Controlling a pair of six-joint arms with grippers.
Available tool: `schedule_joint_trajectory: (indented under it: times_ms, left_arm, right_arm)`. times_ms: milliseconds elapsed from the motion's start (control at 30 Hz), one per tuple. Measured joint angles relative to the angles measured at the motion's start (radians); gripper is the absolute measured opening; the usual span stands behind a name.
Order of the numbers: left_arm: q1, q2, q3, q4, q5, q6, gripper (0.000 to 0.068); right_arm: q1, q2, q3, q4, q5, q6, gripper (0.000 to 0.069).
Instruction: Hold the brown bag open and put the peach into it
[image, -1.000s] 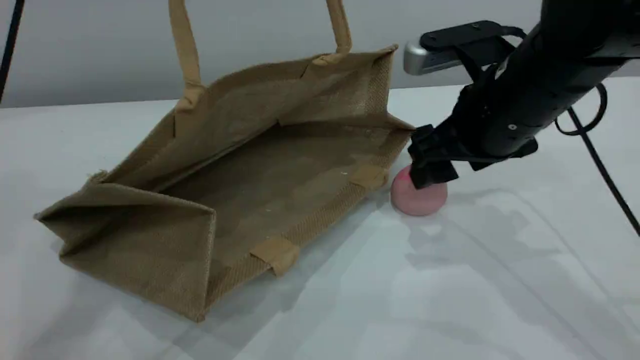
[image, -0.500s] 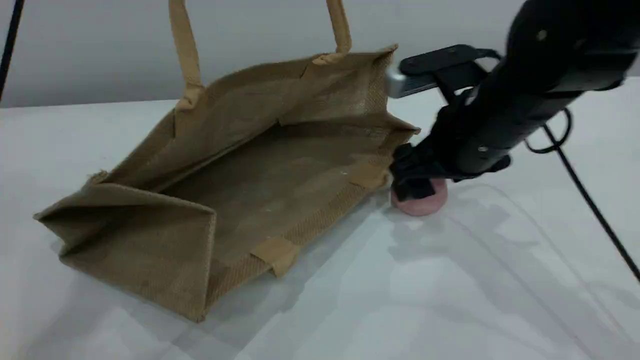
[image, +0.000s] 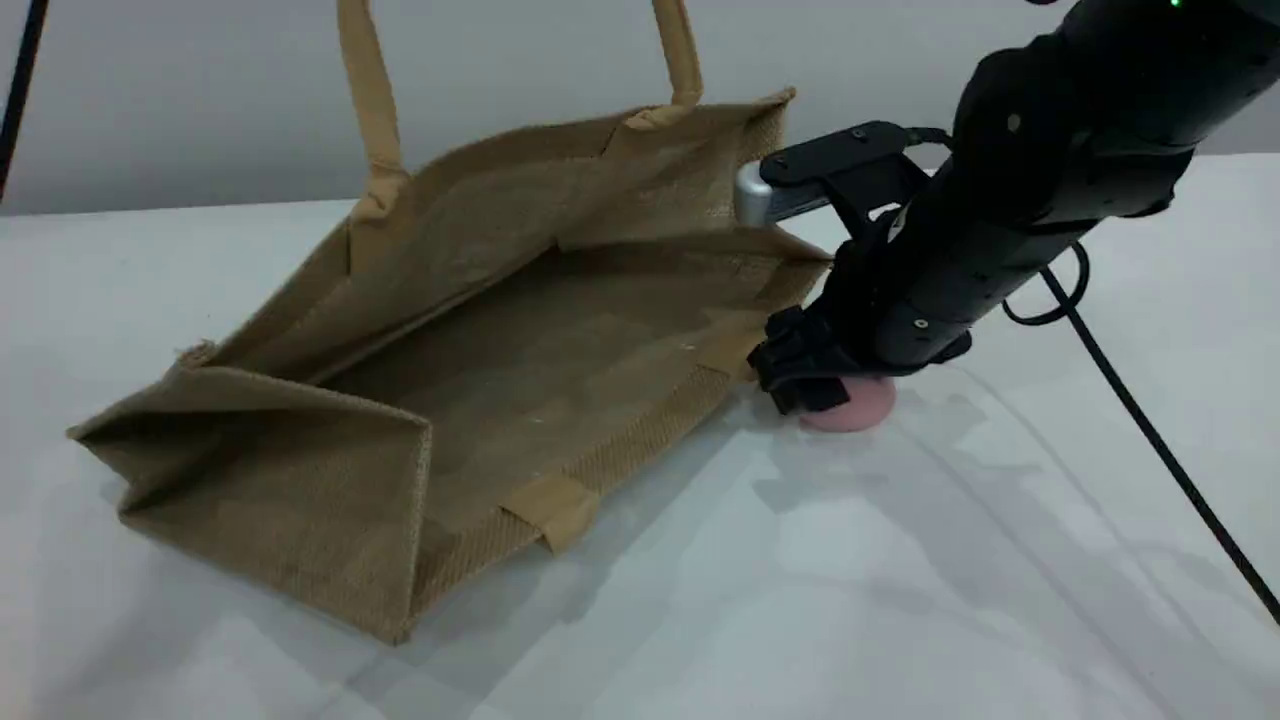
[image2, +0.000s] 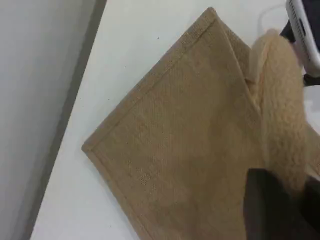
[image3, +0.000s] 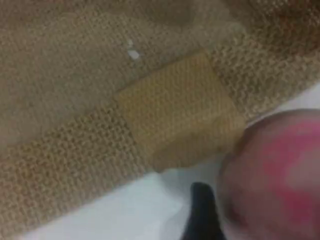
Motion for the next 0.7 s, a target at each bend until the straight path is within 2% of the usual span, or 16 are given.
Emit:
schedule_joint_trajectory:
  times_ms: [167, 300, 367, 700]
  left_arm:
    - [0.0, 0.0, 0.0, 0.0, 0.0, 0.0, 0.0092]
    - [0.0, 0.0, 0.0, 0.0, 0.0, 0.0, 0.0092]
    - [0.0, 0.0, 0.0, 0.0, 0.0, 0.0, 0.0092]
    - [0.0, -0.001, 0.0, 0.002, 0.0, 0.0, 0.0092]
  right_arm:
    - [0.0, 0.0, 0.0, -0.015, -0.015, -0.014, 0.0186]
    - [-0.002, -0.014, 0.0, -0.02, 0.0, -0.027, 0.0048]
    - [-0.004, -0.027, 0.0, -0.02, 0.031, -0.027, 0.0025]
    - [-0.007, -0.126, 0.002, -0.045, 0.149, -0.023, 0.0021]
